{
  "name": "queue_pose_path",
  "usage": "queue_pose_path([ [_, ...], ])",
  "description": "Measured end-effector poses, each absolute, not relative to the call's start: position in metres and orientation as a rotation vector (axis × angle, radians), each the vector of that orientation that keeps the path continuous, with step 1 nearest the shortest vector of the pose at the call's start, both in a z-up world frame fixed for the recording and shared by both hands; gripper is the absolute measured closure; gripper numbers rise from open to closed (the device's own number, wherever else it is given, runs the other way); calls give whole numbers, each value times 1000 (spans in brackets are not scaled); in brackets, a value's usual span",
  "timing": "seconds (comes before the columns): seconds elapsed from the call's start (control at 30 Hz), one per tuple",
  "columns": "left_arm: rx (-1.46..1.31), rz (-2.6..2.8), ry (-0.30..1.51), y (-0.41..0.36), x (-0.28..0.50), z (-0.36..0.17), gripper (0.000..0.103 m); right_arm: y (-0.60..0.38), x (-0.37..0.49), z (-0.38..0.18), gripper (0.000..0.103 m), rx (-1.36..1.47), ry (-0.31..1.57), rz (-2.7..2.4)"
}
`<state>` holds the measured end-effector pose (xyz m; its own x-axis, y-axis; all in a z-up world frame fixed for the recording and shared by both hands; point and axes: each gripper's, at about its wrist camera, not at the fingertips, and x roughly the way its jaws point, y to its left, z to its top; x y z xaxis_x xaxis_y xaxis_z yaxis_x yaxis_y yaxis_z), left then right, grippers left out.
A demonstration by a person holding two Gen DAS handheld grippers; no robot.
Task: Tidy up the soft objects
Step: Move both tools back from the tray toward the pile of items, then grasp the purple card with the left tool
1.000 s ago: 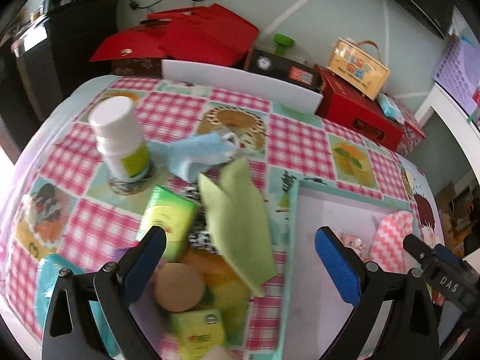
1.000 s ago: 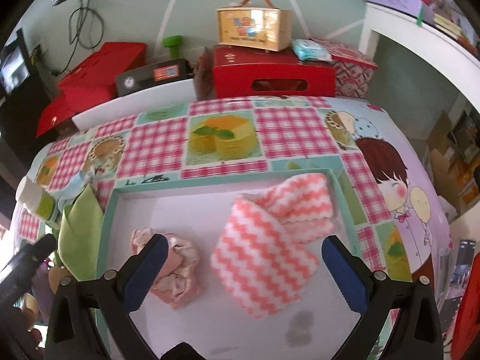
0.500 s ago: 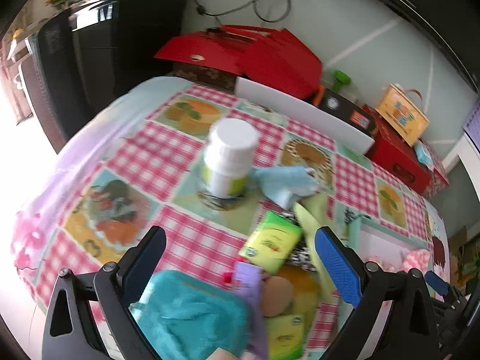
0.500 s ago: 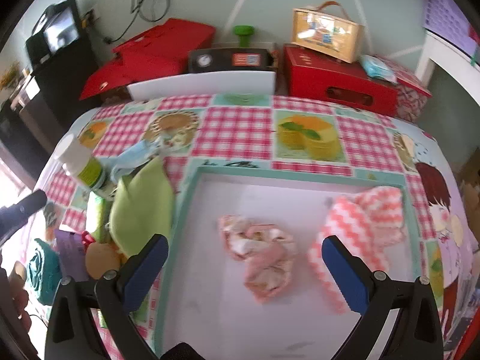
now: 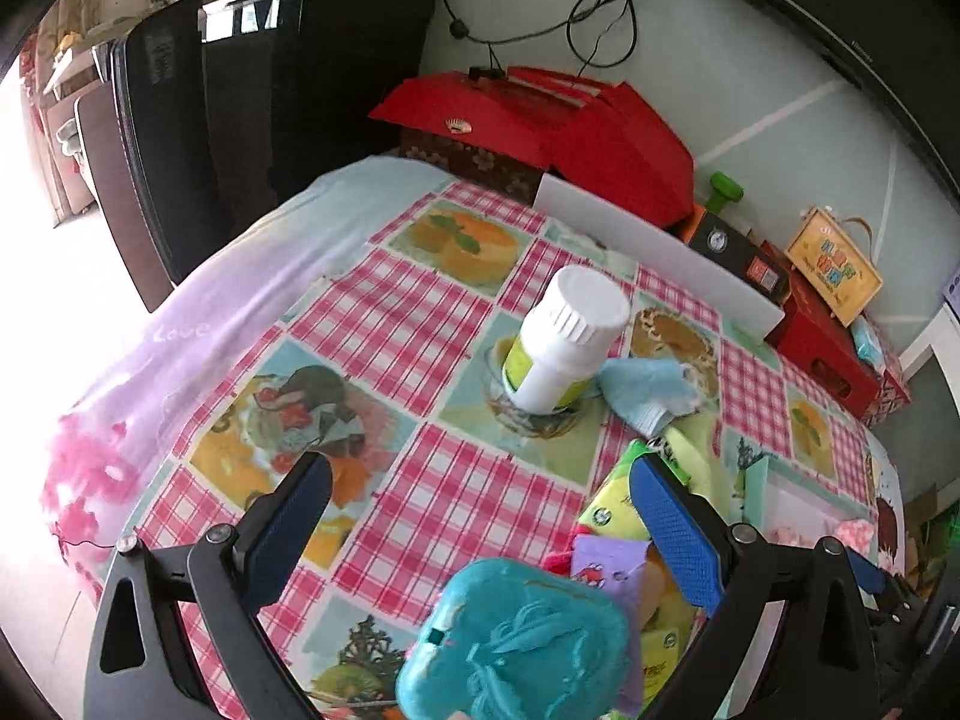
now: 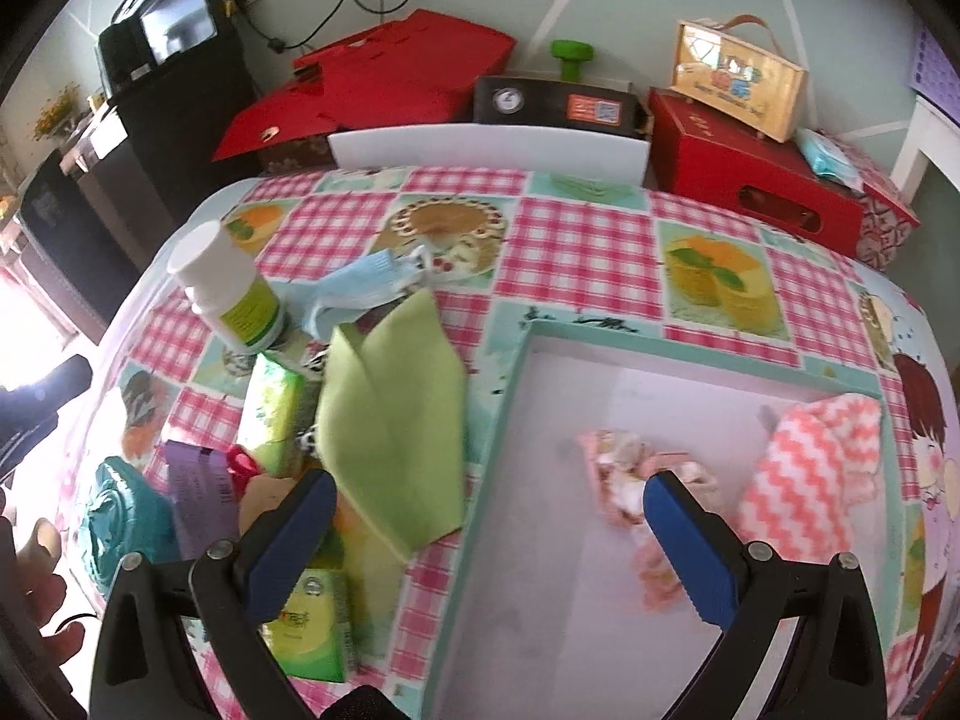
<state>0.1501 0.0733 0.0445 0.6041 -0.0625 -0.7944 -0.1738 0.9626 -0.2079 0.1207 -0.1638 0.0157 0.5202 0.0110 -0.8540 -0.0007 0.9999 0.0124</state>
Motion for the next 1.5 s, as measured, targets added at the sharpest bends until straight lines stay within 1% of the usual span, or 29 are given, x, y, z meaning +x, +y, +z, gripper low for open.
queue_pose_path([
  [0.47, -241, 24, 1021, 83, 161, 32, 4, -137, 128, -2, 0, -1, 1086, 78],
  [0.87, -134, -145, 1183, 51, 187, 22, 4, -129, 136, -12, 0, -10, 1105, 116],
  [1.07, -121, -271, 1302, 32, 200, 16, 4, -132, 137, -16, 0, -29, 1119, 114],
  [1.2, -45, -302, 1353, 17, 206, 13, 5, -133, 136, -18, 0, -33, 1132, 118],
  [1.3, -11, -322, 1408, 8, 211, 9, 10, -134, 135, -18, 0, -38, 1135, 123],
  [1.37, 1, -345, 1459, 1, 213, 5, 21, -133, 133, -18, 0, -43, 1138, 128],
  [1.43, 14, -366, 1494, -4, 213, 2, 26, -133, 130, -17, 0, -47, 1138, 140],
  [1.47, 21, -370, 1502, -6, 213, 1, 31, -131, 130, -16, 0, -49, 1140, 148],
  [1.5, 31, -372, 1513, -8, 212, 0, 34, -131, 128, -16, 0, -53, 1141, 155],
])
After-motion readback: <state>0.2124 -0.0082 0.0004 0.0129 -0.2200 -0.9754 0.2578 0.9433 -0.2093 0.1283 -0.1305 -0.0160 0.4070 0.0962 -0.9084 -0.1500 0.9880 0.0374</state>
